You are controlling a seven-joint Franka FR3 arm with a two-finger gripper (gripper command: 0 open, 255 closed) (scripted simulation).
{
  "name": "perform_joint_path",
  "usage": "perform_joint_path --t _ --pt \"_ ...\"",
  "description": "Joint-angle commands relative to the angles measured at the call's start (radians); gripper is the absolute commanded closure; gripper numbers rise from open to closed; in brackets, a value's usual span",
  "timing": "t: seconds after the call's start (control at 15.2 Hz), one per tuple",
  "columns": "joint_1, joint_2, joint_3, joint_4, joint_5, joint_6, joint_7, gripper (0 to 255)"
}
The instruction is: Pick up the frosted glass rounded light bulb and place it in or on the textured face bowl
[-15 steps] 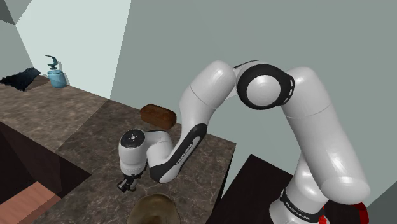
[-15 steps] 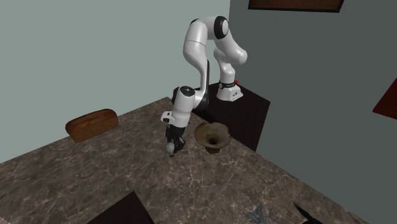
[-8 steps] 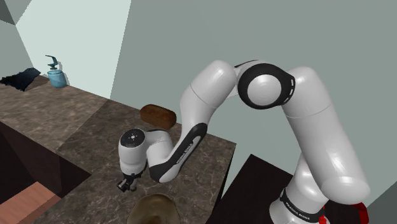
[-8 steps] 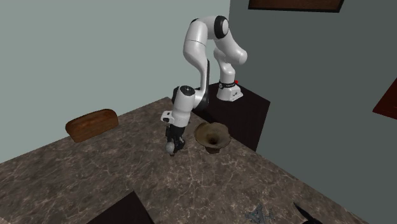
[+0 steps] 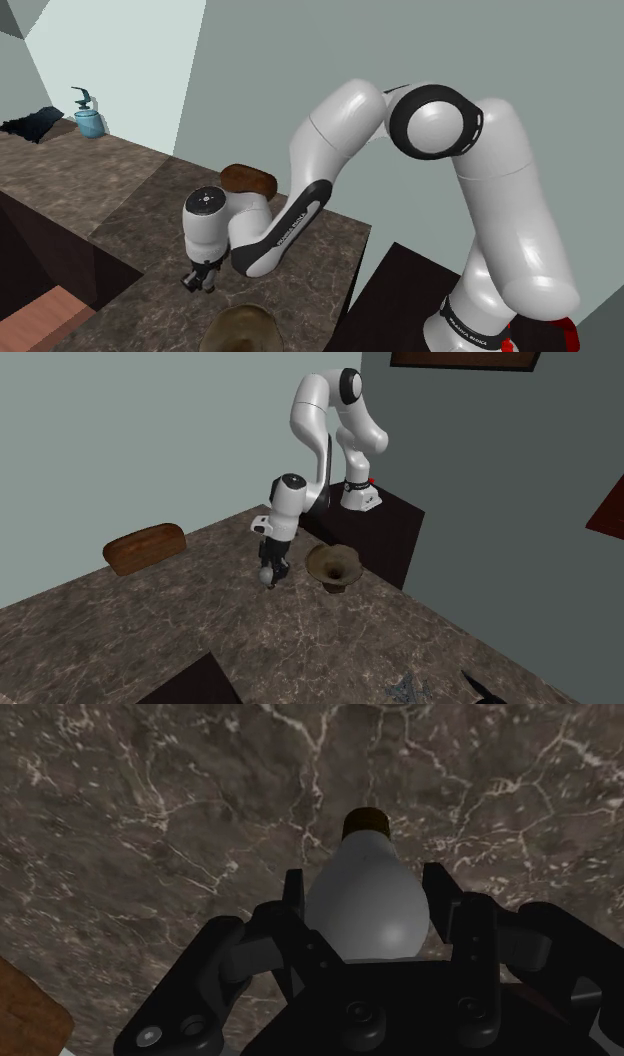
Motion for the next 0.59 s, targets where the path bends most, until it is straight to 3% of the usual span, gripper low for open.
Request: perform_joint_path --t 0.0,0.53 --pt "-0.009 -0.022 0.012 -0.008 0.015 -0.014 -0.014 255" --pt "-0.041 -0.103 0.057 -0.022 0.077 -0.077 -0.073 255"
